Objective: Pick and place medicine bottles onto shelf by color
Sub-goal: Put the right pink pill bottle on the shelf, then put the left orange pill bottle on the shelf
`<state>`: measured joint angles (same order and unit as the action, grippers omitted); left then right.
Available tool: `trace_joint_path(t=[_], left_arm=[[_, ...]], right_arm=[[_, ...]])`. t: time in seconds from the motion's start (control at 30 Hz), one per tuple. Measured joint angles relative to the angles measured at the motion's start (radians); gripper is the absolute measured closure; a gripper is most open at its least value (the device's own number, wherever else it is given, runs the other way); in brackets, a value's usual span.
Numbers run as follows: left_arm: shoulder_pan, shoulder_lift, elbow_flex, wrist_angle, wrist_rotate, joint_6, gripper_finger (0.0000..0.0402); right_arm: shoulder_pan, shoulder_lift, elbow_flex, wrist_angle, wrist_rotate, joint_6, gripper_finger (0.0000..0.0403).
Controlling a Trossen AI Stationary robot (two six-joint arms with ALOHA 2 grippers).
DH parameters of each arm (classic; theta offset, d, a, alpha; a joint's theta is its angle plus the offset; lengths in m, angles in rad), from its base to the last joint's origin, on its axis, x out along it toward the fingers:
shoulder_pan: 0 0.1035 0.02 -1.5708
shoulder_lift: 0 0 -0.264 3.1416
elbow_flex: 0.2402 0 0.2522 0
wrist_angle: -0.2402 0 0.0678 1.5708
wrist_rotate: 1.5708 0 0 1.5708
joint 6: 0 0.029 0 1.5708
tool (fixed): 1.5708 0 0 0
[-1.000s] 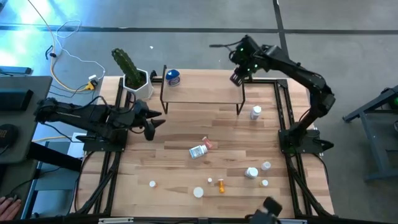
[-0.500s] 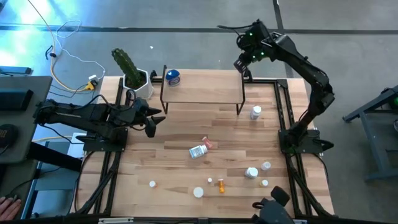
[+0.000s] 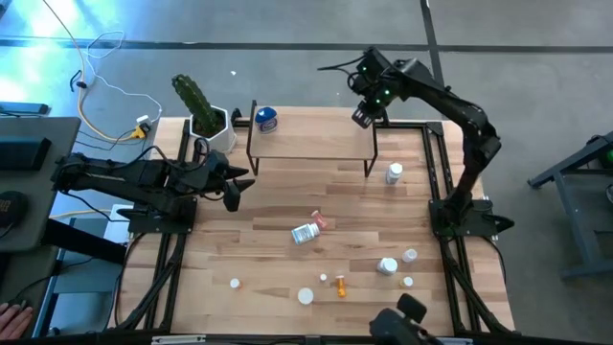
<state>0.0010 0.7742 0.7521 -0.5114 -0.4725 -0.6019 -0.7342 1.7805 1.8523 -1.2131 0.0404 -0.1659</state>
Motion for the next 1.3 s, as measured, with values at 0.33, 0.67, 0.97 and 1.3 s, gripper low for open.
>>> trace_joint_path(t=[0.33,0.67,0.97,1.3], left_arm=[[0.0,0.0,0.0,0.0,-0.001,-0.001,0.0204],[0.0,0.0,0.0,0.0,0.016,-0.017,0.0204],[0.0,0.0,0.0,0.0,0.085,-0.019,0.0204],[0.0,0.0,0.0,0.0,0.096,-0.016,0.02]], right_arm=[[0.008,0.045,0.0,0.015,0.022,-0.012,0.0302],[0.002,0.06,0.0,0.014,0.038,-0.026,0.0302],[0.002,0.061,0.0,0.012,0.038,-0.037,0.025],[0.002,0.041,0.0,0.059,0.038,0.005,0.018]])
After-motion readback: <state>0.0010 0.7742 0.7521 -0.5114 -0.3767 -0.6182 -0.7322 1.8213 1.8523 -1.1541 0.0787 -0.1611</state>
